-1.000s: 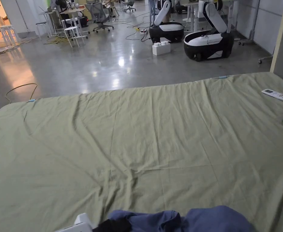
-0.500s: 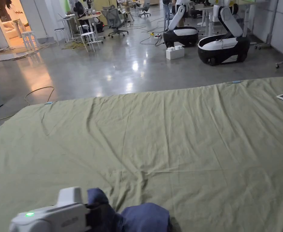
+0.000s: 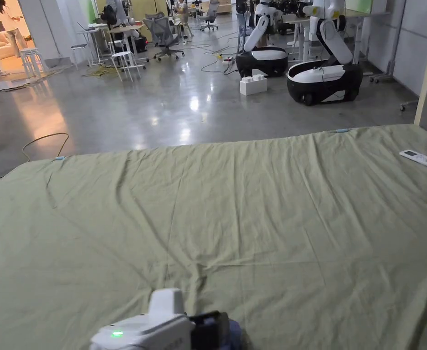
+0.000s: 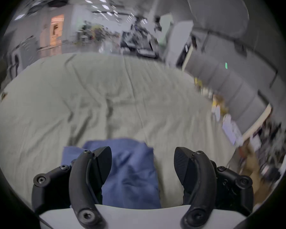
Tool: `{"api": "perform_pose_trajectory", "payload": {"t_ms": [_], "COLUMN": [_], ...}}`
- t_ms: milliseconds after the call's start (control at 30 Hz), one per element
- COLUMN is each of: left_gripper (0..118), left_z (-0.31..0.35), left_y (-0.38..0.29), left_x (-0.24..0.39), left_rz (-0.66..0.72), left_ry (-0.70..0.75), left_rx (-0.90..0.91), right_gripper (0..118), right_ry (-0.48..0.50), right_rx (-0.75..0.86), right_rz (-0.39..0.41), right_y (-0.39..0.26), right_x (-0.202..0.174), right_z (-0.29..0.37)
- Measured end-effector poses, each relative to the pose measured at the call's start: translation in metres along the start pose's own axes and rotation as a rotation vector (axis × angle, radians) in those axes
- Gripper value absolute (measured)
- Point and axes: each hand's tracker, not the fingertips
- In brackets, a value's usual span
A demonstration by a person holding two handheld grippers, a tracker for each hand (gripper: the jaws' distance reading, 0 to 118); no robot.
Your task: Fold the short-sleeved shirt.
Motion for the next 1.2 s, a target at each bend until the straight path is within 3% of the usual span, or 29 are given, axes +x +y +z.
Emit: {"api": "perform_pose_trajectory", "payload": {"t_ms": [67, 100, 133, 167, 400, 600, 733, 800, 833, 900, 933, 967, 1000, 1033, 1133, 1200], "left_gripper": [74, 62, 38, 4, 1, 1, 1, 1, 2, 22, 42, 74, 92, 103, 106, 106], "left_z": [0.019, 0.024, 0.017, 0.008, -0.086, -0.078, -0.018, 0.018, 0.032, 0.048, 0.051, 0.054, 0.056, 0.055, 0.050, 0.038], "left_y": [0.006, 0.007, 0.005, 0.001, -0.060, -0.044, -0.011, 0.004, 0.009, 0.010, 0.008, 0.004, -0.001, -0.007, -0.021, -0.030], "left_x": [-0.025, -0.033, -0.044, -0.047, -0.033, -0.008, -0.022, -0.034, -0.045, -0.071, -0.086, -0.099, -0.109, -0.122, -0.148, -0.163], "left_rz": [0.181, 0.256, 0.305, 0.312, 0.269, 0.098, 0.159, 0.174, 0.179, 0.211, 0.234, 0.270, 0.295, 0.327, 0.436, 0.486], "left_ry": [0.025, 0.007, -0.052, -0.090, -0.133, -0.091, -0.254, -0.254, -0.218, -0.166, -0.141, -0.118, -0.100, -0.088, -0.124, -0.180], "left_rx": [0.098, 0.107, 0.080, 0.034, -0.323, -0.284, -0.054, 0.023, 0.042, 0.053, 0.039, 0.017, 0.002, -0.004, -0.025, -0.058], "right_gripper": [0, 0, 0, 0, 0, 0, 0, 0, 0, 0, 0, 0, 0, 0, 0, 1], "right_ry": [-0.001, -0.004, -0.007, -0.008, 0.008, 0.044, 0.183, 0.263, 0.288, 0.337, 0.368, 0.378, 0.348, 0.287, 0.247, 0.189], "right_rx": [-0.006, -0.011, -0.015, -0.016, -0.028, -0.126, -0.204, -0.278, -0.289, -0.312, -0.342, -0.400, -0.451, -0.504, -0.587, -0.674], "right_rz": [-0.007, -0.006, -0.003, -0.002, 0.031, 0.133, 0.202, 0.270, 0.324, 0.361, 0.335, 0.309, 0.330, 0.407, 0.578, 0.552], "right_y": [0.000, 0.000, 0.000, 0.000, 0.000, -0.001, 0.003, 0.002, 0.001, -0.003, -0.004, -0.006, -0.007, -0.013, -0.038, -0.047], "right_x": [0.001, 0.000, -0.002, -0.004, -0.023, -0.044, -0.079, -0.108, -0.127, -0.155, -0.169, -0.181, -0.193, -0.206, -0.213, -0.204], "right_z": [-0.004, -0.006, -0.008, -0.009, -0.012, -0.040, -0.102, -0.149, -0.174, -0.221, -0.246, -0.270, -0.289, -0.309, -0.352, -0.368]}}
